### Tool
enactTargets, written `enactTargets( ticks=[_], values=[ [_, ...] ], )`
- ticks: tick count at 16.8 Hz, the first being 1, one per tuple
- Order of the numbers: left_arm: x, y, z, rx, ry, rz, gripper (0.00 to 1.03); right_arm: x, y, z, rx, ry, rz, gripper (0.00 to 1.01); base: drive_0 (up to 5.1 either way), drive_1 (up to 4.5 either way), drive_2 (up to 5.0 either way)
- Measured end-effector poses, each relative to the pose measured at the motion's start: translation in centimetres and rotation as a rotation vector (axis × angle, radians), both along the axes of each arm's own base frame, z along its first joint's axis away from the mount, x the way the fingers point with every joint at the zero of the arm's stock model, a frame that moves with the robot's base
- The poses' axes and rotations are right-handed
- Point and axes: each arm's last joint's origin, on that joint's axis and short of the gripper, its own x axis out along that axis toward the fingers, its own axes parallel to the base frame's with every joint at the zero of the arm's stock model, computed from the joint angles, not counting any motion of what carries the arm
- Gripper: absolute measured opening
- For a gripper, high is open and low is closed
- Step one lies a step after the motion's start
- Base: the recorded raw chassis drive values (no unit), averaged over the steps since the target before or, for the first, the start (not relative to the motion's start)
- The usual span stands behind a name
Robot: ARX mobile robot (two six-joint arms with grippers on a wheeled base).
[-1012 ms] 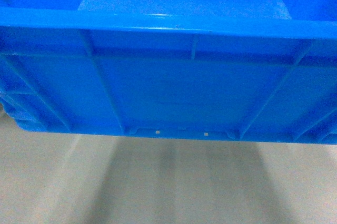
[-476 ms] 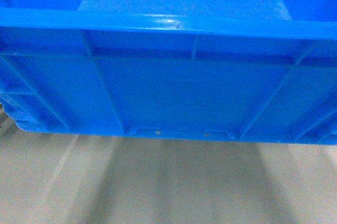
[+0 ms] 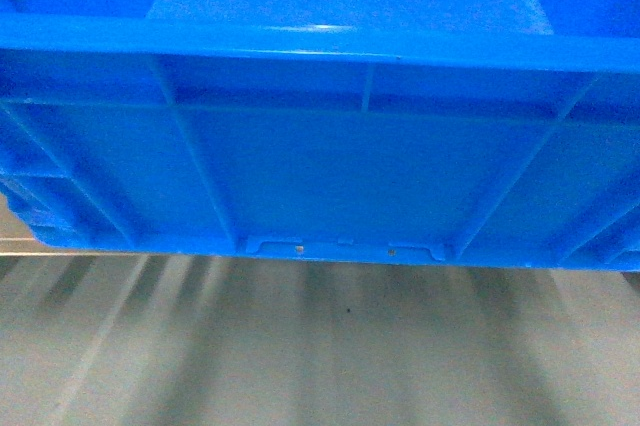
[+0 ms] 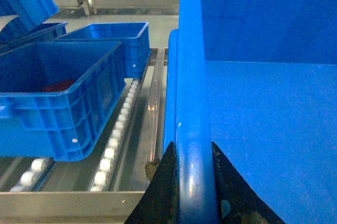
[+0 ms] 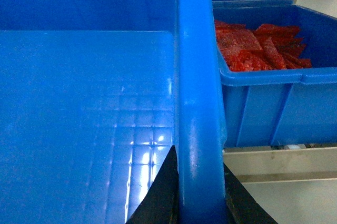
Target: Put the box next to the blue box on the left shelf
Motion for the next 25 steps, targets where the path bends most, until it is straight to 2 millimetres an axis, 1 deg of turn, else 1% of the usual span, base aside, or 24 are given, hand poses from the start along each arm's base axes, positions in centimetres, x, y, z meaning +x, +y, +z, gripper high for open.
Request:
enactTargets(
  ticks=[16, 25],
  values=[
    [0.00, 0.00, -0.04, 0.001, 0.004, 0.001, 0.09, 0.00, 0.00, -0.06, -0.002, 0.006, 0.000, 0.08, 0.0, 4.20, -4.2],
    [0.04, -0.01, -0.06, 0.000, 0.003, 0.000, 0.09, 0.02, 0.00, -0.07, -0.002, 0.005, 0.000, 0.08, 0.0, 0.21, -0.2]
  ],
)
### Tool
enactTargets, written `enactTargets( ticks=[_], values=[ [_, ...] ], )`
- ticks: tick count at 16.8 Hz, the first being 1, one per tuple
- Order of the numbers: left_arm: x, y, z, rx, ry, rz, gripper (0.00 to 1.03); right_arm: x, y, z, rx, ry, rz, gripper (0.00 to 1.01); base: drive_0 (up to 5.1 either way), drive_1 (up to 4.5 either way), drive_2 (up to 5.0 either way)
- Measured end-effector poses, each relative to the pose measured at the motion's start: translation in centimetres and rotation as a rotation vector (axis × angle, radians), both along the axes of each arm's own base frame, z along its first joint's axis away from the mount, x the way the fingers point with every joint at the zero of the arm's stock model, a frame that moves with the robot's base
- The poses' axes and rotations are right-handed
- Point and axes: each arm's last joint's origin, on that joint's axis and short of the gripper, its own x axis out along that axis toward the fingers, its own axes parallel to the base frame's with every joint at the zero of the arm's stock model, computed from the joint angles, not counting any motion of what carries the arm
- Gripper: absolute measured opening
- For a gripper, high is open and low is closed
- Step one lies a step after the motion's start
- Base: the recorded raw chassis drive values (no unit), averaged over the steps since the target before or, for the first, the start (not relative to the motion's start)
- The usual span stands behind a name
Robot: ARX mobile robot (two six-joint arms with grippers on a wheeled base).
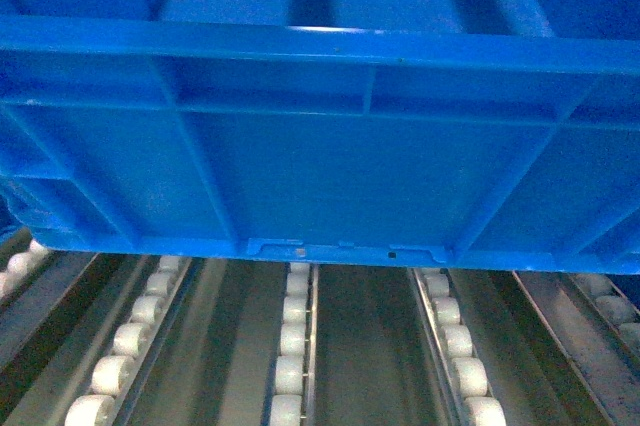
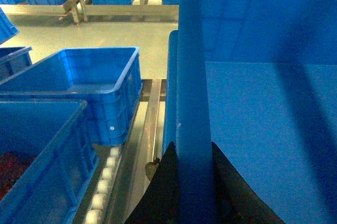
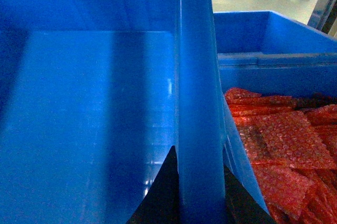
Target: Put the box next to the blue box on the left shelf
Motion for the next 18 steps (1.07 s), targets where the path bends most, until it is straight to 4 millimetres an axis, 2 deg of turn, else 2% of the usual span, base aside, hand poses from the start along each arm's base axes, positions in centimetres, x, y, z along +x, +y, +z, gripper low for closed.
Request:
enactTargets(
  ticks=[18],
  values=[
    [0.00, 0.00, 0.00, 0.000, 0.000, 0.000, 0.09, 0.00, 0.00, 0.00, 0.000, 0.000, 0.000, 0.08, 0.0, 0.00, 0.0]
  ],
)
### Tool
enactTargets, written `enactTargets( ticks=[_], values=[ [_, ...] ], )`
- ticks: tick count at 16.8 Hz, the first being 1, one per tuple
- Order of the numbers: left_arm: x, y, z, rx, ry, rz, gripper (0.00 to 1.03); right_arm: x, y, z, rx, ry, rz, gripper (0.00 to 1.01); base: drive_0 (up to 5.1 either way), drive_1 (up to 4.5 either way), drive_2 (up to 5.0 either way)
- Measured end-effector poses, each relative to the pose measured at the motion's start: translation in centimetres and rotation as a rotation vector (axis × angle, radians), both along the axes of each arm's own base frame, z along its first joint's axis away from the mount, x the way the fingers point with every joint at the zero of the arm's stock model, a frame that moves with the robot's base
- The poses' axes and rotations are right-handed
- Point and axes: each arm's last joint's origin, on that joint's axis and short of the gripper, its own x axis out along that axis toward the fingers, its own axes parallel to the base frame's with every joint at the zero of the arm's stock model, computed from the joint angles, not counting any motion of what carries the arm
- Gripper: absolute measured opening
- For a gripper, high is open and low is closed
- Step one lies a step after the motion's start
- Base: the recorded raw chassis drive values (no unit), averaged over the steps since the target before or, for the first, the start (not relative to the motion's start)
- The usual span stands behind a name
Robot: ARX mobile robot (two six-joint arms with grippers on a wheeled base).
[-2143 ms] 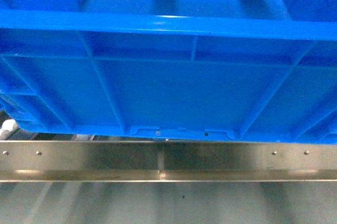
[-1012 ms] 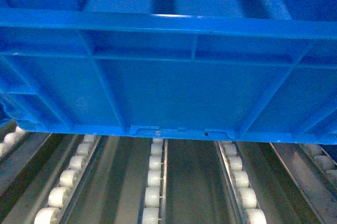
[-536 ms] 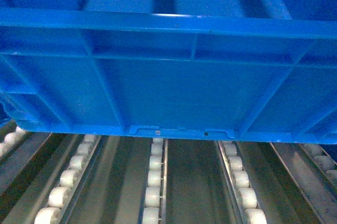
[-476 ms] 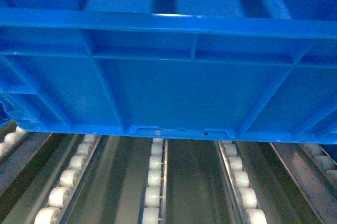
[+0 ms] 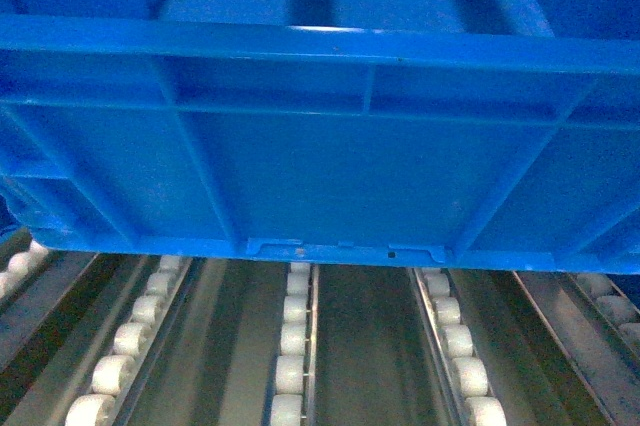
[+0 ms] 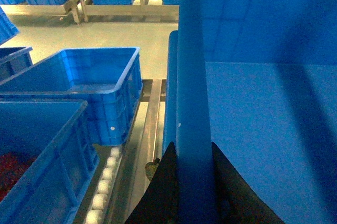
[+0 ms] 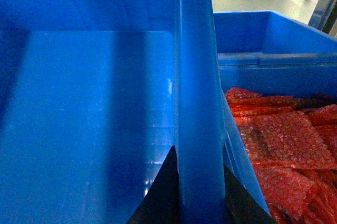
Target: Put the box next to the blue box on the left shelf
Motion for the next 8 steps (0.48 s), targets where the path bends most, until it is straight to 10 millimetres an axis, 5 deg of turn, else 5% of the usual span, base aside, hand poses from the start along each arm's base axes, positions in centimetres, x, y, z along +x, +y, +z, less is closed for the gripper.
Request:
enactTargets(
  ticks=[8],
  values=[
    [0.00, 0.00, 0.00, 0.000, 0.000, 0.000, 0.09, 0.00, 0.00, 0.00, 0.000, 0.000, 0.000, 0.08, 0.0, 0.00, 0.0]
  ],
)
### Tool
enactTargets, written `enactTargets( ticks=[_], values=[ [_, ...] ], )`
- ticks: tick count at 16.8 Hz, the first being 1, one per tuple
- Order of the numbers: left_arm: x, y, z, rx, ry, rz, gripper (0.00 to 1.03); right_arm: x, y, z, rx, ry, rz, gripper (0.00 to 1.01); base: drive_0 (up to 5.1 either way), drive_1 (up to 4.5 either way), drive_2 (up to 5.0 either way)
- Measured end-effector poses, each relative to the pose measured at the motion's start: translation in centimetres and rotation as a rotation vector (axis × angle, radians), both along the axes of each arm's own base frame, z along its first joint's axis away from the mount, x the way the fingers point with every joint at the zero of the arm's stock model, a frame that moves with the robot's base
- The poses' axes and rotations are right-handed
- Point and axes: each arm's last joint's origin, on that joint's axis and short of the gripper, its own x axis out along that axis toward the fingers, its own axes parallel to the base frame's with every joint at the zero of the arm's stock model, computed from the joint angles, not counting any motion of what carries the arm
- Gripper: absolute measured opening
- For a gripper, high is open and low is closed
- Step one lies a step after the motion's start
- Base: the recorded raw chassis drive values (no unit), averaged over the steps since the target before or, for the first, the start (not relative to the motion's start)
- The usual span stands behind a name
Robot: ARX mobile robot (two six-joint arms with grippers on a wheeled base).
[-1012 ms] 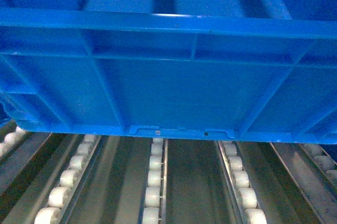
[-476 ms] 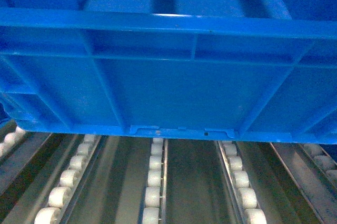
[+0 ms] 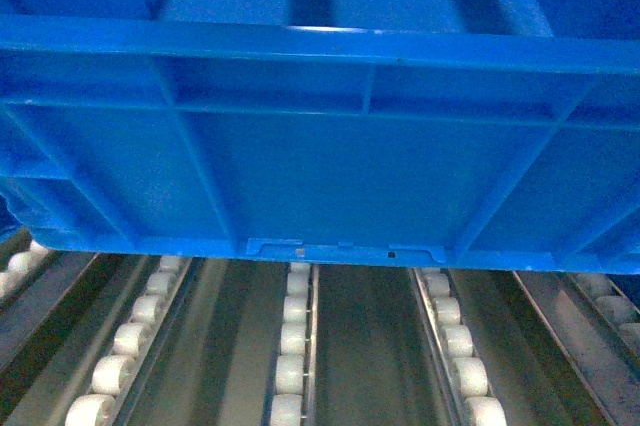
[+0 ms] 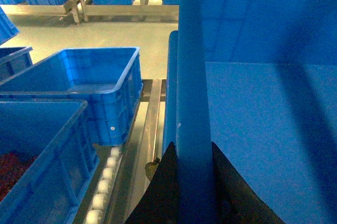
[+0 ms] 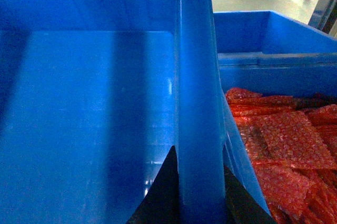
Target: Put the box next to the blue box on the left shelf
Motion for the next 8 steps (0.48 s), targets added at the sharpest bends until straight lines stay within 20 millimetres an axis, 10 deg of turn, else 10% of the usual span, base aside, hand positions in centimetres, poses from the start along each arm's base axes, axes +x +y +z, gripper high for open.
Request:
enactTargets(
  ticks=[8],
  values=[
    [0.00, 0.00, 0.00, 0.000, 0.000, 0.000, 0.09, 0.00, 0.00, 0.00, 0.000, 0.000, 0.000, 0.08, 0.0, 0.00, 0.0]
  ],
)
